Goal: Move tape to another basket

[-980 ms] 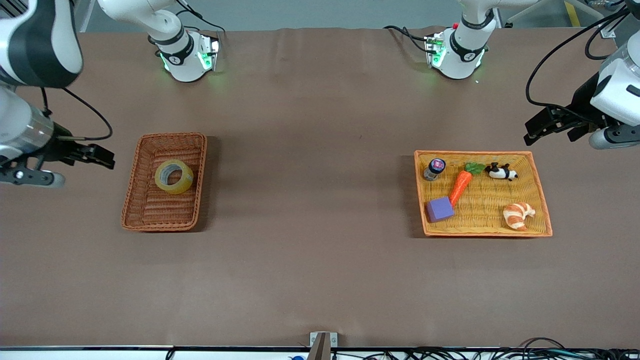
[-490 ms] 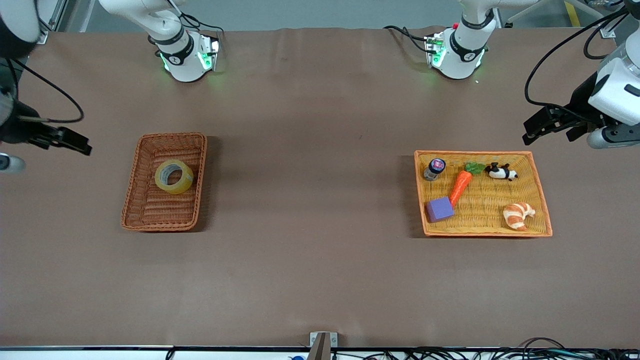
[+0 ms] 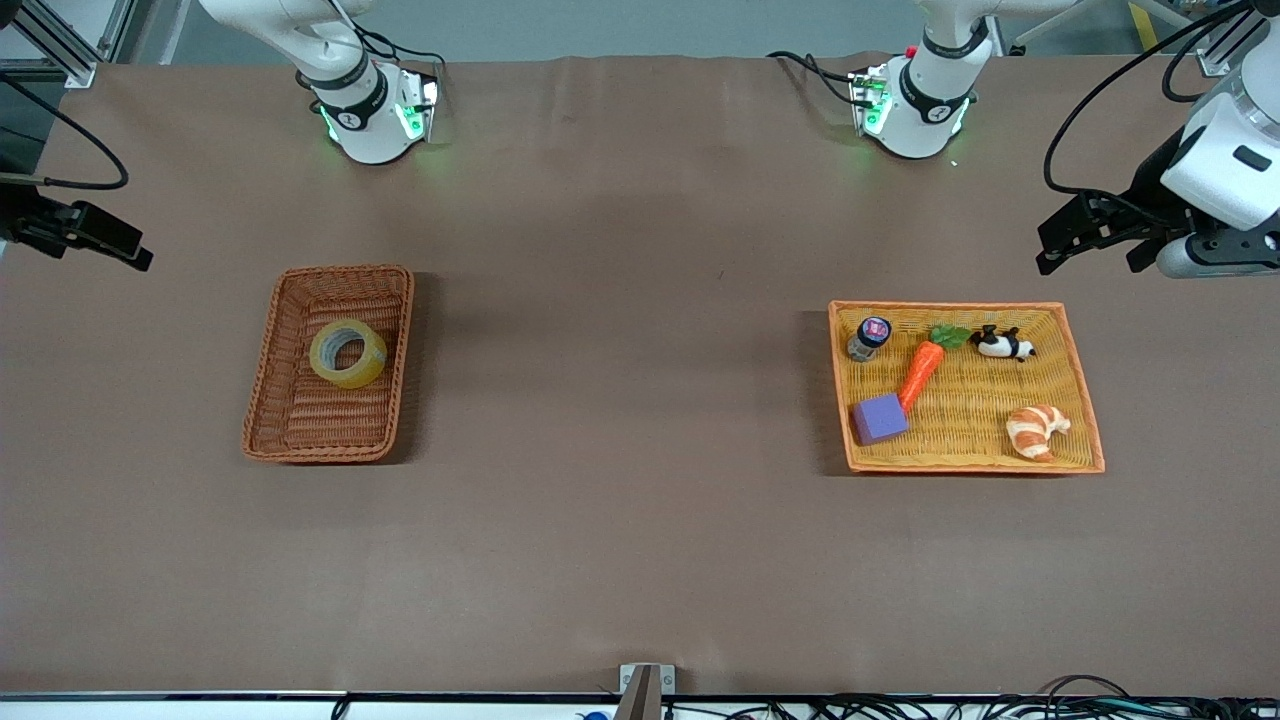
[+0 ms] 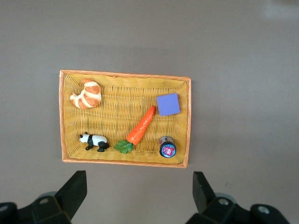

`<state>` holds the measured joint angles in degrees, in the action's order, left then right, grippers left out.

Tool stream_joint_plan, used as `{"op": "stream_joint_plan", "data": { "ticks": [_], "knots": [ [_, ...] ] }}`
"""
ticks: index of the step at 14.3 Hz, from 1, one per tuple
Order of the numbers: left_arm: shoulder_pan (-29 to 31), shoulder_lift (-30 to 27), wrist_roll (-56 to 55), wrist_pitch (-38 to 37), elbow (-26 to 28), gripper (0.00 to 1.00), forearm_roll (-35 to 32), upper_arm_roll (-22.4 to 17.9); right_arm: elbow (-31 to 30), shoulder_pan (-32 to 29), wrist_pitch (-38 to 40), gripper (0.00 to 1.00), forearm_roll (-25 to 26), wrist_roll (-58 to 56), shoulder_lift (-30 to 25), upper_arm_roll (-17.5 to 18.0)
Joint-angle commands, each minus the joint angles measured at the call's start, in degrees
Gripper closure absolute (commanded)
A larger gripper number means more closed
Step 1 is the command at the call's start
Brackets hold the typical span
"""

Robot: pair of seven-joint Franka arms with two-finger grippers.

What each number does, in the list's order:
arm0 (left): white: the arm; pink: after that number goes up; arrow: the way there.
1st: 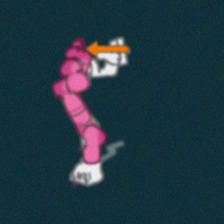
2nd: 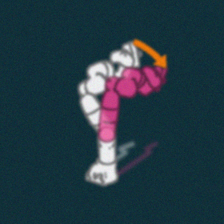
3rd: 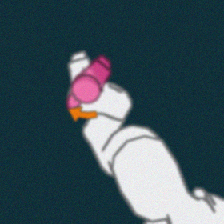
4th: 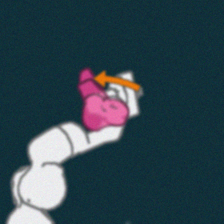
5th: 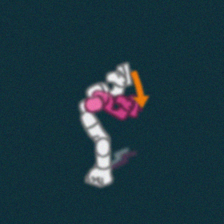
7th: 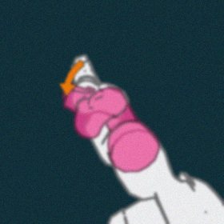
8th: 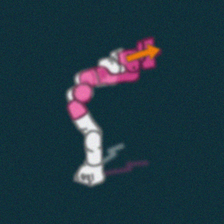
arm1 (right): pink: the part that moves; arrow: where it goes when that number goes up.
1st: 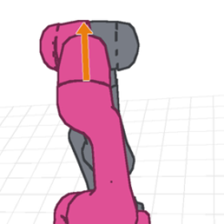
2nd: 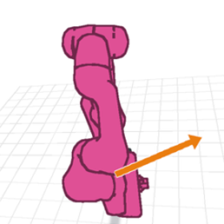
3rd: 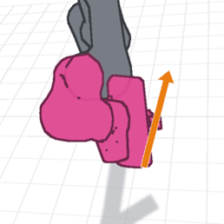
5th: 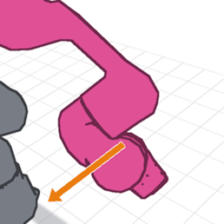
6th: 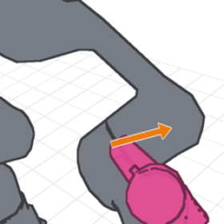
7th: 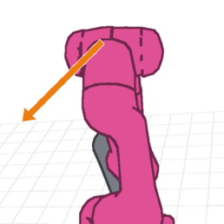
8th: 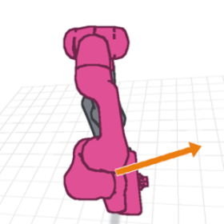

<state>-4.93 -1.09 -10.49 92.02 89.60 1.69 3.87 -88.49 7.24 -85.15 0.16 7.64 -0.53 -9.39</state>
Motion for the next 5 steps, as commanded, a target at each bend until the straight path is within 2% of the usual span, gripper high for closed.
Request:
{"op": "stream_joint_plan", "data": {
  "ticks": [1,5],
  "knots": [
    [0.45,-0.66,1.08,-0.88,0.05,0.0,0.24,0.09,1.38,-1.09,0.41,0.0,0.63,-0.51,0.35,0.78],
    [0.45,-0.58,1.08,-0.88,-0.04,0.0,0.15,0.0,1.12,-1.53,-0.02,0.0,0.63,-0.96,0.36,0.86]
  ]
}}
